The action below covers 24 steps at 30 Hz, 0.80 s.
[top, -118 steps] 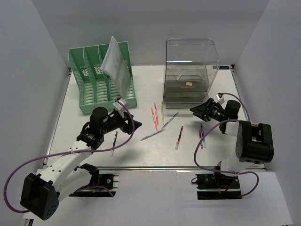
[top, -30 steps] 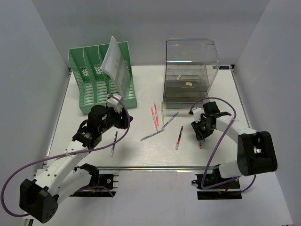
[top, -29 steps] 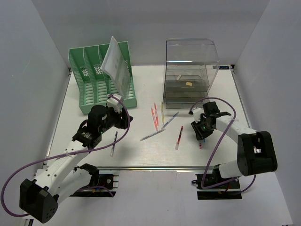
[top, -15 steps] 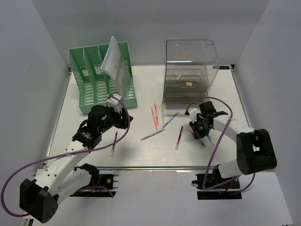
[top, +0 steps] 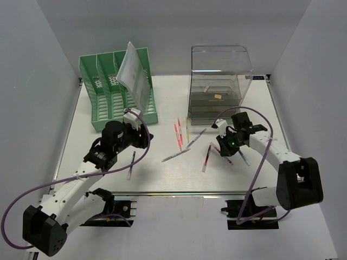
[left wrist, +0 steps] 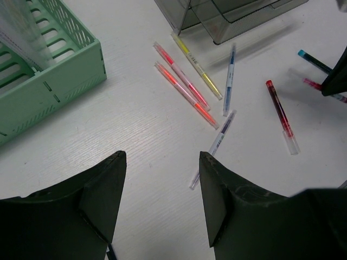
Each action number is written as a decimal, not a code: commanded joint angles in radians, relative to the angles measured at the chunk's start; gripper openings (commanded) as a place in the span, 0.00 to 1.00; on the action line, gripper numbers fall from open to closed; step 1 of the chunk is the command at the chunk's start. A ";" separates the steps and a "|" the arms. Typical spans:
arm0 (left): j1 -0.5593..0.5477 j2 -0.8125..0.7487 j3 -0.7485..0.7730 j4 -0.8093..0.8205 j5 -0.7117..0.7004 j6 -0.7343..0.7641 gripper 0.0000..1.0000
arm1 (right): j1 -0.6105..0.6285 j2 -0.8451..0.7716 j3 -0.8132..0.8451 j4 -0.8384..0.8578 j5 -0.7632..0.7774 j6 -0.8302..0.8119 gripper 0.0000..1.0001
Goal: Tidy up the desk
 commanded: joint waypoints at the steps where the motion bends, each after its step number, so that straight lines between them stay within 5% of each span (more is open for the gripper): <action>1: -0.005 -0.006 0.019 0.015 0.015 0.008 0.66 | 0.000 -0.076 0.068 -0.037 -0.026 -0.028 0.00; 9: -0.005 -0.010 0.013 0.025 0.035 0.014 0.66 | 0.004 -0.148 0.195 -0.033 0.070 -0.146 0.00; 24: -0.005 -0.004 0.002 0.041 0.056 0.022 0.66 | 0.073 -0.016 0.436 0.038 0.167 -0.555 0.00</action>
